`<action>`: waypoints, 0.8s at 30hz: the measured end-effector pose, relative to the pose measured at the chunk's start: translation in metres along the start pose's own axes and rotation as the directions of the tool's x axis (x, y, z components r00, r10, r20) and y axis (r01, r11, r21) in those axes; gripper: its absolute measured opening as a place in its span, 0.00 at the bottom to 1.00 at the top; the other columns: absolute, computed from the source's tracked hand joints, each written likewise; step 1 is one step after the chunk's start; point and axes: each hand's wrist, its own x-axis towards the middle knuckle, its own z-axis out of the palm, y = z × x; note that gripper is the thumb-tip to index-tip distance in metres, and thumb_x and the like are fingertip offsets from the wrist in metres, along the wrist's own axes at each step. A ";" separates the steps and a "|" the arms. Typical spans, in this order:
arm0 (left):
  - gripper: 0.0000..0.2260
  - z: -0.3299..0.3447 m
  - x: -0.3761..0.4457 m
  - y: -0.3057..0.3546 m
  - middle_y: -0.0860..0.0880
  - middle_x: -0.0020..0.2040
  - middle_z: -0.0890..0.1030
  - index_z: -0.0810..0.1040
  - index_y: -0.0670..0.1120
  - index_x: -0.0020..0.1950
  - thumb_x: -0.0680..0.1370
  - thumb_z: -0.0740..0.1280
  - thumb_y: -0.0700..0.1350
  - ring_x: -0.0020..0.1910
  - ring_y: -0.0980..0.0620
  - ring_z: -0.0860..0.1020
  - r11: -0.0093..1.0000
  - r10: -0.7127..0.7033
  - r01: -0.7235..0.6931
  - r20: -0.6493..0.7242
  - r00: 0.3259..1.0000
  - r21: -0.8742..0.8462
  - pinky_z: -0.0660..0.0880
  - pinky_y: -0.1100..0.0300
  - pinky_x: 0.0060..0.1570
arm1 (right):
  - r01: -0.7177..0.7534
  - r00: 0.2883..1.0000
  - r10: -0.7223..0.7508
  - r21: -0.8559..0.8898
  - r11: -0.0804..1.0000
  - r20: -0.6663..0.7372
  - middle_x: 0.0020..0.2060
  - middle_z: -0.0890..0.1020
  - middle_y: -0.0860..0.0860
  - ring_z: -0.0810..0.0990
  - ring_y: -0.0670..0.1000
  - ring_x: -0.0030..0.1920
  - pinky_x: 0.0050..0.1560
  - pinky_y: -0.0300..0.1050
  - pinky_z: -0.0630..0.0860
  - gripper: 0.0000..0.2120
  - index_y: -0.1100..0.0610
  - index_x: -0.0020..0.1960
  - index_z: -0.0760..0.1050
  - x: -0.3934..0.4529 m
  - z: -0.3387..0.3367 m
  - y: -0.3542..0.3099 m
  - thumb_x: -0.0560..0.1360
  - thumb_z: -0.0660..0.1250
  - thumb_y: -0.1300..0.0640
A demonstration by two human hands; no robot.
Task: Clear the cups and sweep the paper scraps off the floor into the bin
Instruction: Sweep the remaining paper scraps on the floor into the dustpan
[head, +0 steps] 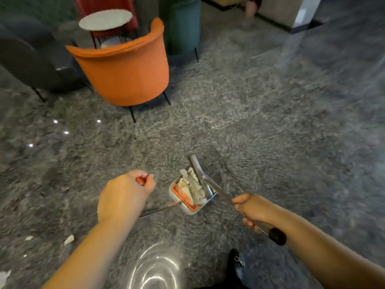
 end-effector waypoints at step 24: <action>0.12 0.137 0.325 0.388 0.55 0.30 0.78 0.78 0.56 0.40 0.78 0.64 0.61 0.32 0.51 0.76 0.962 0.274 -0.274 0.102 0.956 -0.012 0.66 0.59 0.27 | -0.019 0.989 0.050 0.214 0.977 -0.139 0.20 0.72 0.53 0.68 0.49 0.20 0.21 0.35 0.64 0.11 0.61 0.55 0.74 0.219 -0.396 -0.124 0.80 0.56 0.58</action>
